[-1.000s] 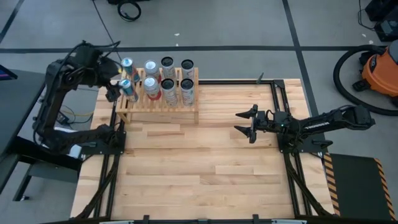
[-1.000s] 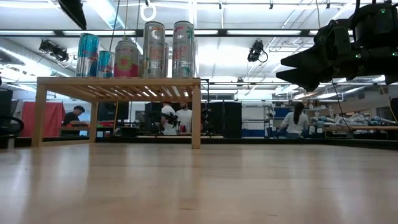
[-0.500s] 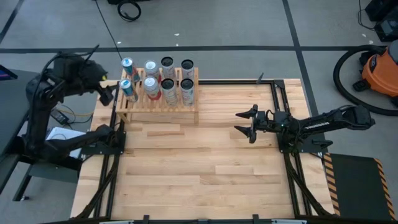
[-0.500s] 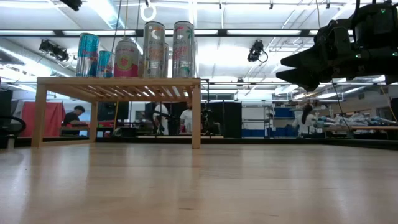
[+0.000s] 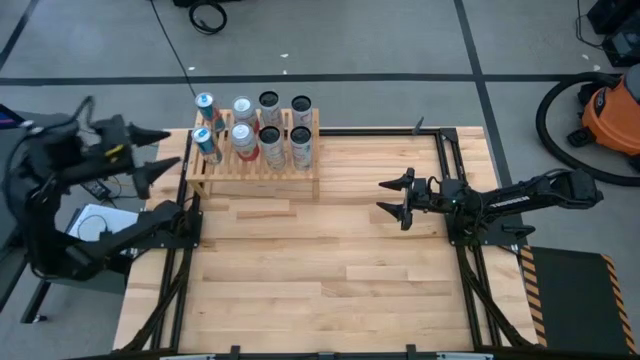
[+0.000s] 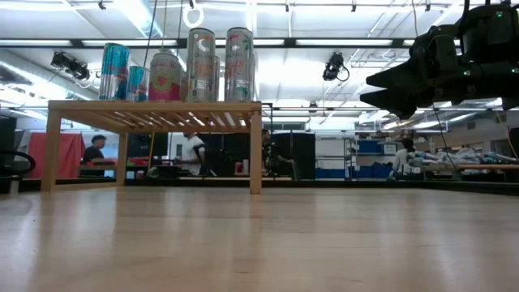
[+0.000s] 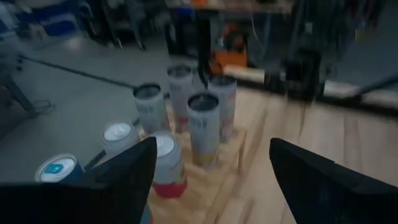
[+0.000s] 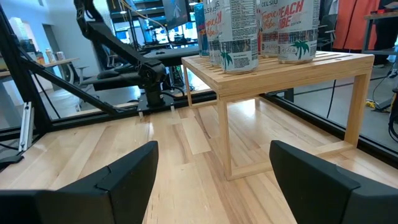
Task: Place canned beverage on shelf
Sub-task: Adjust the blue soda can
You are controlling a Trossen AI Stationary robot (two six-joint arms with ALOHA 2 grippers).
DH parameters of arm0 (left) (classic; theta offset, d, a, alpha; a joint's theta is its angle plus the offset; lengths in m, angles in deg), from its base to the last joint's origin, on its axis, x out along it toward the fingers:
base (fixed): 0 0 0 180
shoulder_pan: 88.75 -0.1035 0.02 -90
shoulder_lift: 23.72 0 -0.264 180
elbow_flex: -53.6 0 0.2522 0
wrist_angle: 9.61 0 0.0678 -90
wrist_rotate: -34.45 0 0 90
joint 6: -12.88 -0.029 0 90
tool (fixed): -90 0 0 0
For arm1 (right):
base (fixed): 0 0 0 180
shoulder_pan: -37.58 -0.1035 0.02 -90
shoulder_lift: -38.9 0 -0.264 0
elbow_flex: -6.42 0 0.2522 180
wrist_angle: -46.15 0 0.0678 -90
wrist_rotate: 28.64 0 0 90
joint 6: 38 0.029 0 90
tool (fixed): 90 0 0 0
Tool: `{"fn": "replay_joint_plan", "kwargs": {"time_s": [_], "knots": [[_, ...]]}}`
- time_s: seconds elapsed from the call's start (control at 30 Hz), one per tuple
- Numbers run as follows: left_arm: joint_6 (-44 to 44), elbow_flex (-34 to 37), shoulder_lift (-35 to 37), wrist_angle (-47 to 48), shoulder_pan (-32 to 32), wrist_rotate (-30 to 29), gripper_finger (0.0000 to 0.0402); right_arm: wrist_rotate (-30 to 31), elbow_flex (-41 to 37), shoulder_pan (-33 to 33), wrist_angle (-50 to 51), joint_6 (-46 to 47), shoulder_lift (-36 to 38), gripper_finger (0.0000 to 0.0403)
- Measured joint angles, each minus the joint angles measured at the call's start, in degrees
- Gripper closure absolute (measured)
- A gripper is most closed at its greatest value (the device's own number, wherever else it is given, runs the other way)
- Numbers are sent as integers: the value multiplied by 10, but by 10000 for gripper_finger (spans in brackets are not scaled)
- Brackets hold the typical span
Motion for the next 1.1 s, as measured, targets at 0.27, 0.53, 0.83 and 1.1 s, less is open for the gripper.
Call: {"fn": "replay_joint_plan", "kwargs": {"time_s": [0.27,0.53,0.83,1.1], "knots": [[56,39,88,-57,-2,1,88,0,0,0,0,0,0,85],[117,197,185,-199,-2,6,88,0,0,0,0,0,0,85],[161,384,238,-350,-2,53,88,0,0,-2,1,0,14,85],[191,478,243,-462,-1,60,88,0,0,-2,0,0,114,85]]}}
